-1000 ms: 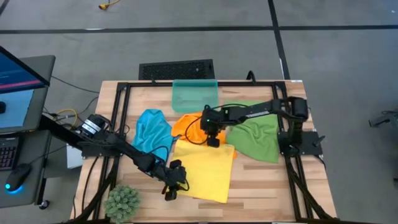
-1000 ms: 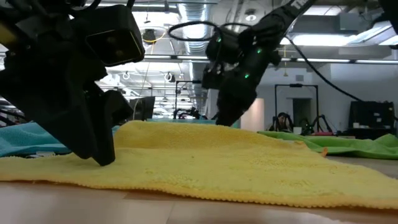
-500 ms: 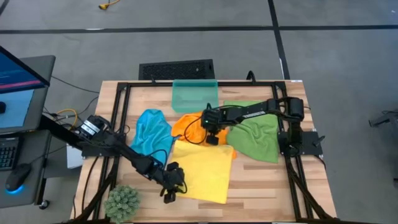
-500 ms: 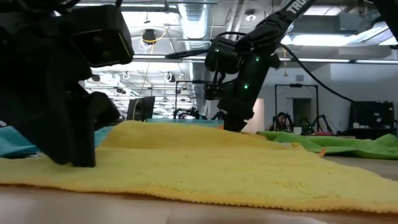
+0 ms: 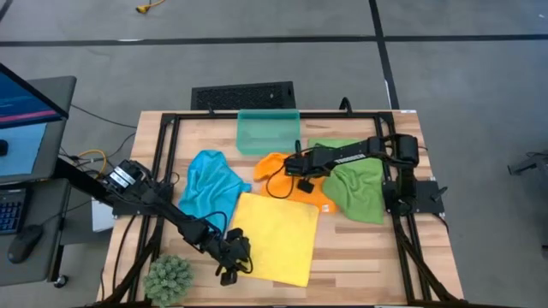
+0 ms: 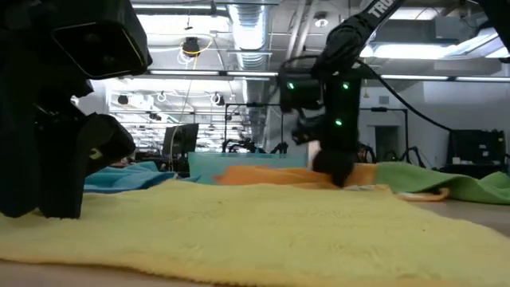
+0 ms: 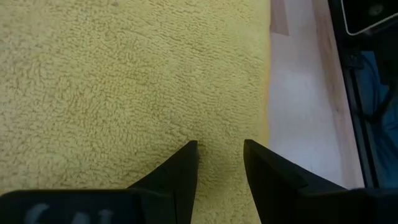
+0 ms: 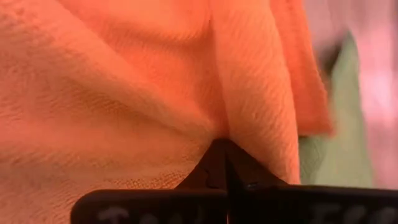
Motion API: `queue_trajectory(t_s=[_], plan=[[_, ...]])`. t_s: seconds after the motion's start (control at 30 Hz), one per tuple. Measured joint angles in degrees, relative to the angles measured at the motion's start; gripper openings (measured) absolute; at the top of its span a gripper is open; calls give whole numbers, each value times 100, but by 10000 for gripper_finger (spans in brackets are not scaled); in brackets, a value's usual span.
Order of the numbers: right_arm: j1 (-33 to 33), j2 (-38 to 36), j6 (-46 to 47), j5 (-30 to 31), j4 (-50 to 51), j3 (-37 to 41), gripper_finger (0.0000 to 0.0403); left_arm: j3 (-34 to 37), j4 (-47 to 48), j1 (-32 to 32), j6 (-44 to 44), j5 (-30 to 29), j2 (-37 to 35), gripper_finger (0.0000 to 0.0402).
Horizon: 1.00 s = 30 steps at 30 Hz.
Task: Roll microfiber towels into tight, uniform cylinder then place into a basket
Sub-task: Fold the yellow microfiber towel
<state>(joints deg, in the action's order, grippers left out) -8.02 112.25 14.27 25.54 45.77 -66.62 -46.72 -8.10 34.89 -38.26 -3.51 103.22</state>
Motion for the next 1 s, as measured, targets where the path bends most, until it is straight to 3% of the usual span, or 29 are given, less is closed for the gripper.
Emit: queue_trajectory(t_s=[0.37, 0.57, 1.0], plan=[[-541, 0, 572, 1186, 1560, 6, 3, 0, 9, -2, 0, -130, 0, 122], [-722, -302, 496, 1206, 1785, 1, 13, 1, 9, -2, -4, -137, 0, 122], [-144, -2169, 376, 1038, 1811, -5, 15, 1, 9, -2, -4, -152, 0, 122]])
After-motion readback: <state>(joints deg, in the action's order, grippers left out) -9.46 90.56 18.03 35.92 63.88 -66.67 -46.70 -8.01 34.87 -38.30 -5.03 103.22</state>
